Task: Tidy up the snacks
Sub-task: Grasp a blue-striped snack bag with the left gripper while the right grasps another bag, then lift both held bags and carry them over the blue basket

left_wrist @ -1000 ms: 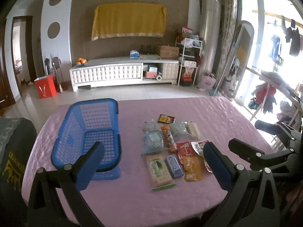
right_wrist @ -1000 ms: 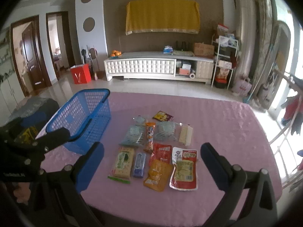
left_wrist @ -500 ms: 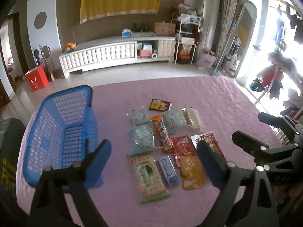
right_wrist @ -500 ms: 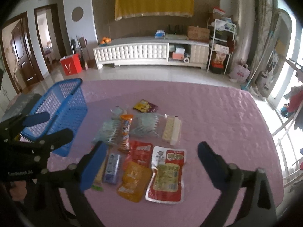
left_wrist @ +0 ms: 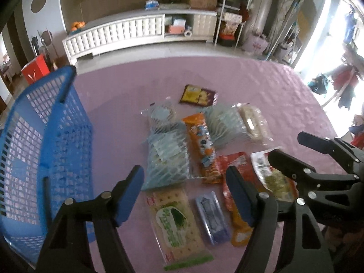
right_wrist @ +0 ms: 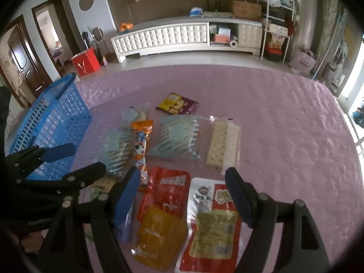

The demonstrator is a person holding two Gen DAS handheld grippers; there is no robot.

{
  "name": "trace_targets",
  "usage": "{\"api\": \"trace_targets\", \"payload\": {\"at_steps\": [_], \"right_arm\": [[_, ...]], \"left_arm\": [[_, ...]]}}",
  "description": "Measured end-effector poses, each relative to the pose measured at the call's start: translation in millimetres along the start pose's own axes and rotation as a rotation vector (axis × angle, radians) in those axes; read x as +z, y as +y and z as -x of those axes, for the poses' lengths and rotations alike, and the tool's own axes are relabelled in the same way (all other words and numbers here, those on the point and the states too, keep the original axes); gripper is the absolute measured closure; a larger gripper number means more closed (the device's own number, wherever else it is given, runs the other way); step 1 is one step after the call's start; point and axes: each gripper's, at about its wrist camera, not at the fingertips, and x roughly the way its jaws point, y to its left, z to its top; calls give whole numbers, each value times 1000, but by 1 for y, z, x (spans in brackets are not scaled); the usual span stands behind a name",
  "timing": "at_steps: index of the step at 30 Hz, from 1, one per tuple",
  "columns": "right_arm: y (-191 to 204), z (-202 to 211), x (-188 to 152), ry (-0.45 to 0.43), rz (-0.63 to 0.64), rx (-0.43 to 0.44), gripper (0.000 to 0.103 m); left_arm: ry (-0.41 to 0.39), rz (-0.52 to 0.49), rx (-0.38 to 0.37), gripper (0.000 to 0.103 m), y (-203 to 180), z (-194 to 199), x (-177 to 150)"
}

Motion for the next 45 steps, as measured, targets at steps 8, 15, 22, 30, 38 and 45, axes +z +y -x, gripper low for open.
{"api": "trace_targets", "payload": {"at_steps": [8, 15, 22, 30, 38, 45], "right_arm": [[-5, -22, 6, 33, -7, 18, 23], [-9, -29, 10, 48, -24, 21, 23], [-18, -28, 16, 59, -42, -6, 23], [-13, -34, 35, 82, -26, -21, 23], [-3, -58, 49, 125, 10, -40, 23], [4, -84, 57, 176, 19, -41, 23]], "left_arm": [[67, 16, 11, 41, 14, -44, 8], [104, 11, 28, 41, 21, -64, 11], [125, 50, -16, 47, 29, -78, 10], [71, 130, -65, 52, 45, -56, 5], [-35, 183, -32, 52, 59, -20, 9], [-53, 164, -33, 52, 59, -20, 13]]}}
